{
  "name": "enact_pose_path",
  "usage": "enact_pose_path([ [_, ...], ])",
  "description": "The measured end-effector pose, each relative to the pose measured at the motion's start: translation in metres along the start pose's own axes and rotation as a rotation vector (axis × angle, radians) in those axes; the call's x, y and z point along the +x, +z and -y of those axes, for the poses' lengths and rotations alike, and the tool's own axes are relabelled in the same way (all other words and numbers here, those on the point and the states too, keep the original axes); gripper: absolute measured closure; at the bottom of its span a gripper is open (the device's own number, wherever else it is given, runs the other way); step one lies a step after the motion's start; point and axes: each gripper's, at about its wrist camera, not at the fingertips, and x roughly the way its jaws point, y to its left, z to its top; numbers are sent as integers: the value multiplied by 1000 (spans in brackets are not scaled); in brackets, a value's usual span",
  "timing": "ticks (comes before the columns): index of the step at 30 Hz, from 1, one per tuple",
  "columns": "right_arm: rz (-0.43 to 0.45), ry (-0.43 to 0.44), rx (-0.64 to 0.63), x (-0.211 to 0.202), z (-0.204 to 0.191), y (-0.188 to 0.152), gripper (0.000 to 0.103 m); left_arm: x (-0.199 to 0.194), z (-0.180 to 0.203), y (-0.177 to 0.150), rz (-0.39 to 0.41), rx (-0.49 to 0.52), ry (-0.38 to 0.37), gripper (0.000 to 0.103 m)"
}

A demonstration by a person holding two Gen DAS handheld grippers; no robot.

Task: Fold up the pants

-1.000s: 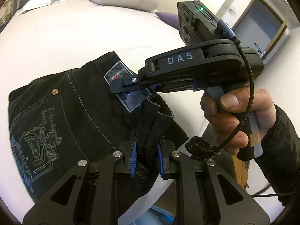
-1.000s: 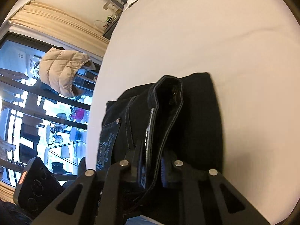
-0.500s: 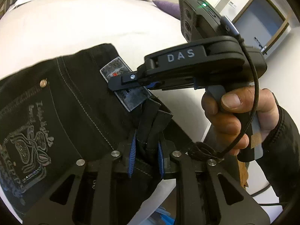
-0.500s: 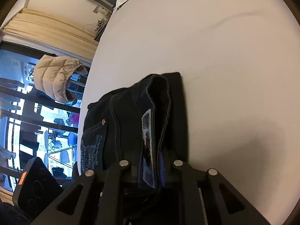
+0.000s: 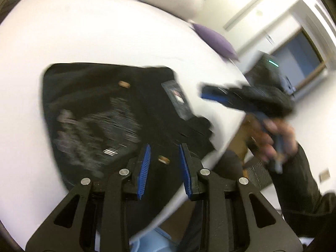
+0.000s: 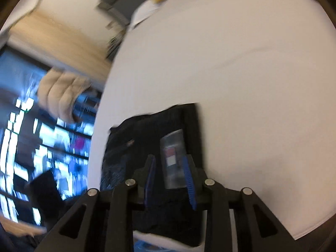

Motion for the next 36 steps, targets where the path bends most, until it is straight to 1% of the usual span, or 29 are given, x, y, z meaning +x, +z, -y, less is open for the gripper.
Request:
enact_pose_path([
  [2,-47,-20,-66,9,-18,-7,72,0,-12,10,16,-10,15,76],
  [3,-80,-48,-89,18,-23,-13,72,1,-15,14,26,2,32,76],
  [5,-142,-95,-75,36,-17,-26,72,8,-21,19,23,29,78,76],
  [6,-149,-109,-59,41,-9,-32,75,19,-24,20,-6,18,89,76],
  [7,-137,-107,-55,43,-3,-34,76,28,-33,16,-38,-9,84,76],
  [8,-115,-90,-55,40,1,-36,77,33,-39,12,-47,-24,83,76],
  [9,-101,-76,-37,37,6,-37,78,34,-45,5,-31,-20,75,77],
  [10,-94,-70,-19,34,10,-37,81,31,-47,0,-8,-8,66,77],
  [12,-83,-61,-5,28,16,-37,85,23,-48,-9,3,6,68,77],
  [14,-71,-54,-2,24,19,-38,85,15,-52,-15,-7,9,64,76],
  [17,-53,-54,2,12,16,-44,85,-3,-58,-25,-2,1,63,76],
  [18,-47,-64,2,8,15,-44,83,-11,-61,-28,-1,-10,62,76],
  [19,-34,-93,4,5,10,-43,67,-15,-62,-31,6,-22,69,76],
  [20,-15,-127,9,-2,10,-42,56,-23,-65,-33,20,-32,77,76],
  [21,2,-136,12,-7,12,-44,47,-34,-68,-34,42,-39,95,76],
  [23,59,-108,36,-22,16,-38,47,-48,-75,-36,81,-57,128,76],
  [25,73,-79,65,-26,22,-30,46,-53,-89,-28,97,-109,139,75],
  [26,71,-76,76,-26,26,-26,46,-51,-98,-25,93,-142,145,72],
  [28,62,-51,71,-19,26,-15,46,-41,-111,-19,75,-207,128,49],
  [29,49,-23,79,-14,30,-11,46,-35,-113,-17,73,-234,98,38],
  [31,11,16,121,-3,39,-7,46,-29,-118,-13,72,-261,33,38],
  [33,-26,78,174,10,53,-3,46,-19,-120,-6,48,-274,2,28],
  [35,-62,131,229,25,64,-3,46,-10,-127,-3,32,-307,-34,24],
  [36,-85,153,258,34,73,-2,46,-3,-132,-1,19,-338,-59,24],
])
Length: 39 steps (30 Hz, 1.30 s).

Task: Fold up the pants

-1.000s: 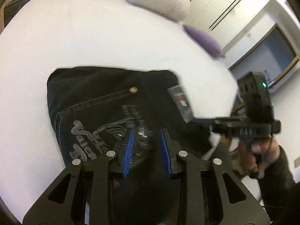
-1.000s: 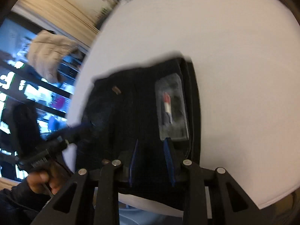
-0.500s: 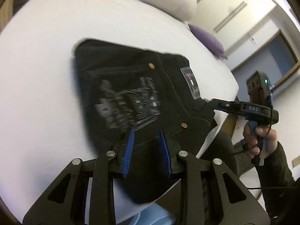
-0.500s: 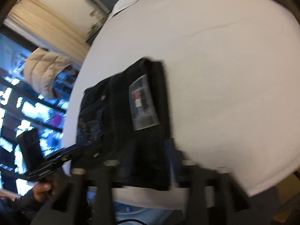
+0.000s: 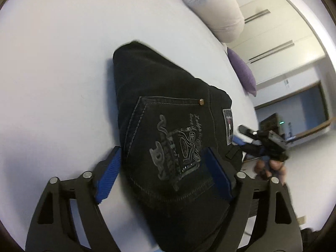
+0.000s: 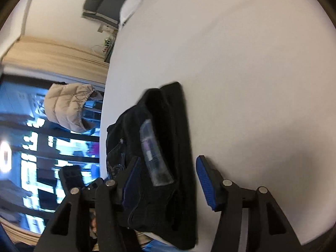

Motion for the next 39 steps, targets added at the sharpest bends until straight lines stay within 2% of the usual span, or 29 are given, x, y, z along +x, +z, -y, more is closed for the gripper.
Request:
enact_pose_path([
  [2,-14,50,37,8,11,4,51,8,-5,5,-13,-43,-42,24],
  [5,-32,132,65,14,17,13,51,11,-12,13,-47,-81,-86,25],
  [10,-97,138,23,35,6,19,51,22,-15,22,-121,-88,-132,27],
  [12,-114,123,-4,40,0,18,52,26,-13,23,-136,-76,-128,39],
  [13,-117,114,-12,43,-2,18,55,28,-12,22,-141,-74,-128,43],
  [15,-113,87,-24,44,-5,14,64,33,-11,20,-145,-75,-122,64],
  [19,-73,69,-33,37,-10,6,78,33,-13,20,-126,-91,-155,78],
  [21,-46,69,-50,31,-19,2,81,28,-11,20,-107,-98,-180,85],
  [25,-12,69,-88,24,-44,-2,82,16,-4,24,-72,-104,-231,87],
  [29,-6,27,-141,23,-75,0,83,0,-3,33,-37,-114,-256,87],
  [32,2,57,-170,25,-92,7,83,-25,-6,51,18,-111,-267,87],
  [35,5,93,-197,41,-118,24,83,-51,-11,78,67,-85,-247,87],
  [39,-10,102,-208,78,-146,56,83,-71,-19,120,93,-37,-170,87],
])
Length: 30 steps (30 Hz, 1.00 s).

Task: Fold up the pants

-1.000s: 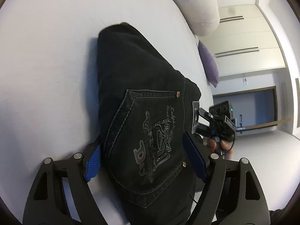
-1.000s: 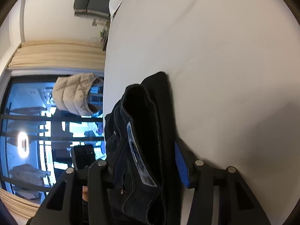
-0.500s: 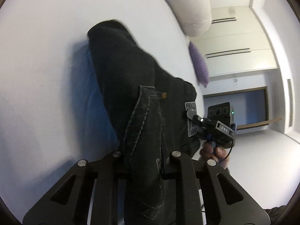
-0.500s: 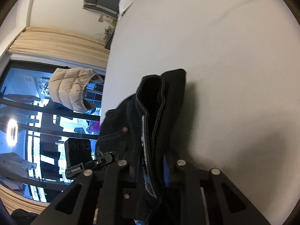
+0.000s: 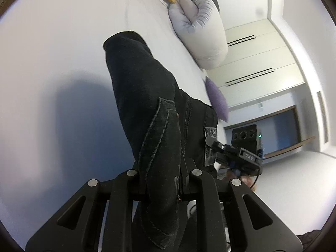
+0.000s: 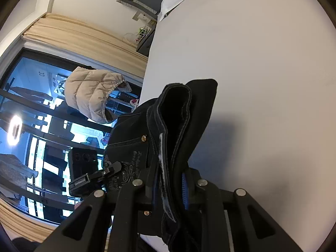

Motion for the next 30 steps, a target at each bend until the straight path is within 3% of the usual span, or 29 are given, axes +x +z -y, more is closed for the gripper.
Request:
enact_pose_path([
  [7,-31,14,26,65,-6,59,83,-13,-42,78,21,-1,69,87],
  [13,-74,-27,120,110,33,78,82,5,-106,103,-31,-75,134,87],
  [14,-74,-40,139,114,42,78,80,9,-113,100,-34,-90,147,87],
  [16,-54,-39,191,115,61,74,63,19,-122,91,-25,-115,142,84],
  [19,-14,1,218,109,70,66,59,18,-126,85,-6,-111,189,69],
  [23,84,-103,152,79,53,52,43,2,-109,73,62,-46,313,48],
  [27,182,-255,2,42,9,19,36,-28,-33,41,221,162,474,13],
  [30,293,-380,-157,14,-40,-17,29,-54,25,4,396,326,615,2],
])
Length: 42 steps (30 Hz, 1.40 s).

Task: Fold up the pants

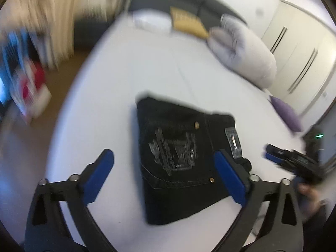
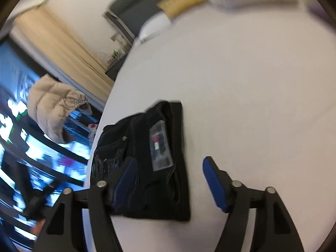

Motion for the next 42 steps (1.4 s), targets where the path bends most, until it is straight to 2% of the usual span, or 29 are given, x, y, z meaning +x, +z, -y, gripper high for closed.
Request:
enact_pose_path([
  [3,129,-80,-125,-47,-38,-12,18,-70,33,-13,186,133,137,0],
  [6,285,-111,-209,-97,-70,-18,10,-122,69,-19,270,207,228,0],
  [8,381,-122,-248,-129,-89,-25,0,-159,88,-24,338,233,312,0],
  [10,487,-130,-274,-159,-108,-28,0,-199,94,-31,409,220,393,0],
  [13,574,-119,-306,-196,-127,-35,0,-236,99,-33,431,206,371,0],
  [17,648,-157,-339,-226,-150,-40,0,-270,102,-47,469,153,469,0],
  [20,635,-147,-359,-238,-159,-45,0,-284,98,-51,402,111,431,0],
  [25,543,-222,-347,-239,-169,-58,0,-278,100,-61,302,85,427,0],
  [33,379,-272,-298,-212,-162,-68,0,-203,92,-72,105,63,375,0],
  [36,350,-293,-332,-203,-166,-75,0,-185,86,-73,59,42,366,0],
  [42,276,-292,-345,-184,-167,-84,0,-154,77,-74,22,40,371,0],
])
